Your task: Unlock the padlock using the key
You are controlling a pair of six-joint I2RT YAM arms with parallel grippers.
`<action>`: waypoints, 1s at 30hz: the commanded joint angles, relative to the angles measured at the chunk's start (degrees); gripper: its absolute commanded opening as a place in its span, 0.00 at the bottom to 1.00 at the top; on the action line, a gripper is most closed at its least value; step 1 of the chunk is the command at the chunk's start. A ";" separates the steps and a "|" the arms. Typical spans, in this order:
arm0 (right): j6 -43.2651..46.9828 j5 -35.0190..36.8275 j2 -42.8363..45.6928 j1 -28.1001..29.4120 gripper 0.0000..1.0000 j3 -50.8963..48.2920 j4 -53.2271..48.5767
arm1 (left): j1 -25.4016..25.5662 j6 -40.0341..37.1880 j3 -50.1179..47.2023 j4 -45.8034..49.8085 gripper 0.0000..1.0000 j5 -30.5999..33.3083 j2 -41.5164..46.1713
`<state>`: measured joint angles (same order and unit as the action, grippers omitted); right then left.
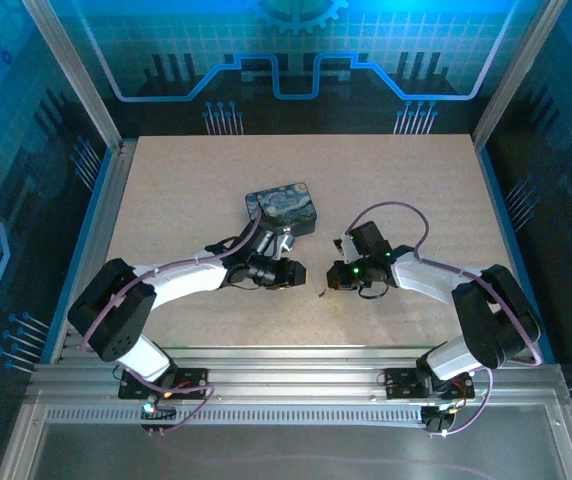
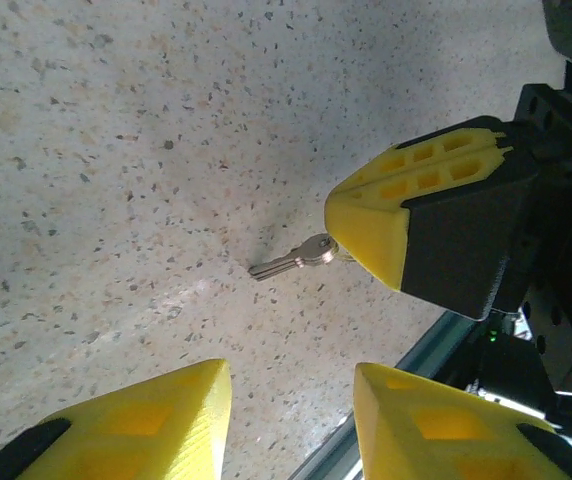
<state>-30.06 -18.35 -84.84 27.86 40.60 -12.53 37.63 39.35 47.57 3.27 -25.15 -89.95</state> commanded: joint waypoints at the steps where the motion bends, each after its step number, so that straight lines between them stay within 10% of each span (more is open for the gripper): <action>1: -2.42 -2.45 2.13 -0.90 0.00 2.51 -0.91 | -0.60 3.58 -1.88 -4.63 0.39 -2.27 -0.35; 15: 2.81 7.27 -2.26 -2.62 0.33 3.23 -7.55 | -4.74 1.44 -2.56 3.32 0.42 2.69 6.56; 30: 2.41 12.68 -4.28 3.09 0.45 4.14 -10.24 | -5.52 0.39 -2.14 5.08 0.42 3.35 7.43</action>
<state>-26.81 -8.56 -87.55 29.67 43.62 -20.99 32.62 41.43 45.47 6.61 -22.31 -83.83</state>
